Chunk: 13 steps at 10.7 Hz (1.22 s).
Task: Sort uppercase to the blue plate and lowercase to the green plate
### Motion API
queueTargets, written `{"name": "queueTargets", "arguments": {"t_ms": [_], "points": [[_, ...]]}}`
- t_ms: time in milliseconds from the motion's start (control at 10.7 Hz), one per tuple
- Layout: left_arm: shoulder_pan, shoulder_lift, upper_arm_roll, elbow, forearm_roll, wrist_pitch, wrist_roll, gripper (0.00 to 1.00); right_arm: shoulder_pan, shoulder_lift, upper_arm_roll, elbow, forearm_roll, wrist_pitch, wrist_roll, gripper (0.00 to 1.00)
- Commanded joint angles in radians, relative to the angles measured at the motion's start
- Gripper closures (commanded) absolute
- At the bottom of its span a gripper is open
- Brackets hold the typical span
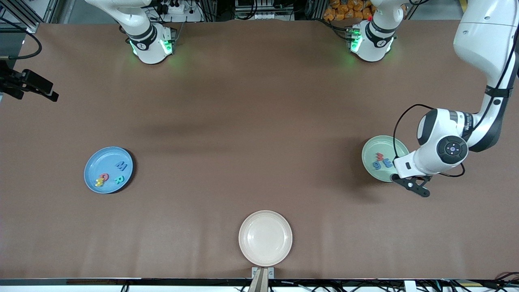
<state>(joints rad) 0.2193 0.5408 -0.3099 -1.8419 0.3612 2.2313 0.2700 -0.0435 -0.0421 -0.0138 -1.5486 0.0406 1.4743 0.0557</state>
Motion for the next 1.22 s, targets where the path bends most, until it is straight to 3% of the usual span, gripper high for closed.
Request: {"name": "queueTargets", "arguments": {"t_ms": [0,94,188,469,563,844,938,1126], "points": [[-0.005,-0.016,0.002,-0.046,-0.065,-0.002,-0.008,1.0,-0.007,0.01,0.006,0.028,-0.027,-0.023,0.006,0.0],[-0.005,-0.016,0.002,-0.049,-0.079,-0.002,-0.023,0.8,-0.007,0.011,0.006,0.028,-0.047,-0.005,-0.003,0.0],[-0.009,-0.018,-0.002,-0.049,-0.079,-0.004,-0.046,0.01,-0.004,0.008,0.006,0.024,-0.063,0.01,-0.028,0.0],[-0.018,-0.057,-0.069,-0.002,-0.079,-0.059,-0.125,0.0,-0.001,-0.001,0.009,0.027,-0.062,0.012,-0.025,0.0],[-0.021,-0.08,-0.11,0.05,-0.079,-0.14,-0.164,0.0,-0.004,-0.001,0.008,0.031,-0.053,0.018,-0.027,0.0],[-0.129,-0.111,-0.127,0.338,-0.079,-0.506,-0.189,0.0,-0.001,-0.002,0.012,0.035,-0.053,0.05,-0.027,0.0],[-0.152,-0.133,-0.129,0.395,-0.079,-0.595,-0.19,0.0,-0.001,-0.002,0.012,0.035,-0.053,0.05,-0.027,0.0],[-0.194,-0.232,-0.111,0.408,-0.081,-0.644,-0.187,0.0,-0.001,-0.002,0.012,0.033,-0.051,0.043,-0.028,0.0]]}}
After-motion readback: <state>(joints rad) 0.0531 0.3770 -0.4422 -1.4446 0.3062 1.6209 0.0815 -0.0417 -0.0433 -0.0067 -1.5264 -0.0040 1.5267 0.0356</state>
